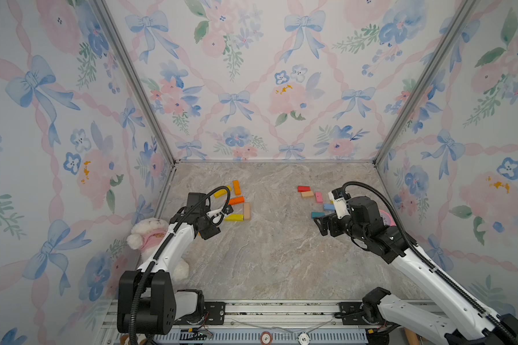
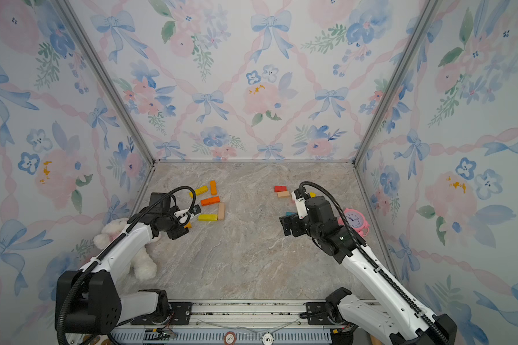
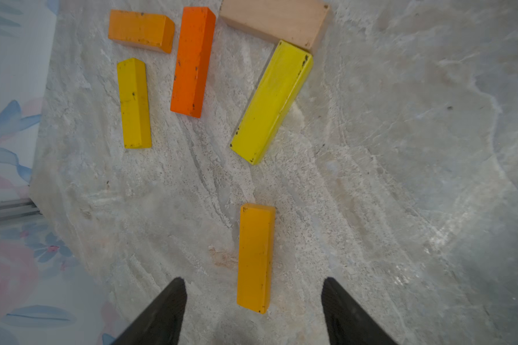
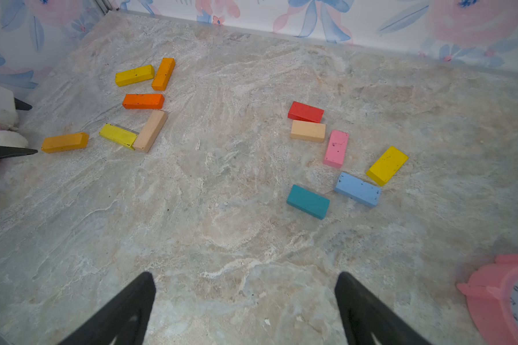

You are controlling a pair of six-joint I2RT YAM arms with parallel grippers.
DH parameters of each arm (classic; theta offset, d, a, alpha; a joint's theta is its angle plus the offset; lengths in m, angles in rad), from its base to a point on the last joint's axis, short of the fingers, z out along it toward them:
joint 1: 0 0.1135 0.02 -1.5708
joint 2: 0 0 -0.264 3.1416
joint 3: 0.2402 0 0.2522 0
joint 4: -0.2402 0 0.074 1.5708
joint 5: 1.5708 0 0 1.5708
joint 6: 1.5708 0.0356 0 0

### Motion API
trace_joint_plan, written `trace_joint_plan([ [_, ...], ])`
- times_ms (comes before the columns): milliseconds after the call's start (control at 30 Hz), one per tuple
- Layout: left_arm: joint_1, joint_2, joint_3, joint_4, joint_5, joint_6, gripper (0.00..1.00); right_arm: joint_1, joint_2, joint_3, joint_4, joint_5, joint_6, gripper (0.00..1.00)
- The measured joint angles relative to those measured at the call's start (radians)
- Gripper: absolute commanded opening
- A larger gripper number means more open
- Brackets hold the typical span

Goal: Assemble the letter t with building blocks
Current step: Pick up the building block from the center of the board.

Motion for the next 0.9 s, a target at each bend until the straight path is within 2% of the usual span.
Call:
trace_joint_plan([
  [233,0.020,0.142,0.038,-0.010,0.001,-0.005,0.70,0.000,-0.007,-0.004,0.009,-0.037,0.007,0.96],
  [900,0.079,0.246,0.045,0.014,-0.023,-0.011,0.72,0.000,0.008,-0.013,0.016,-0.077,0.024,0.96],
])
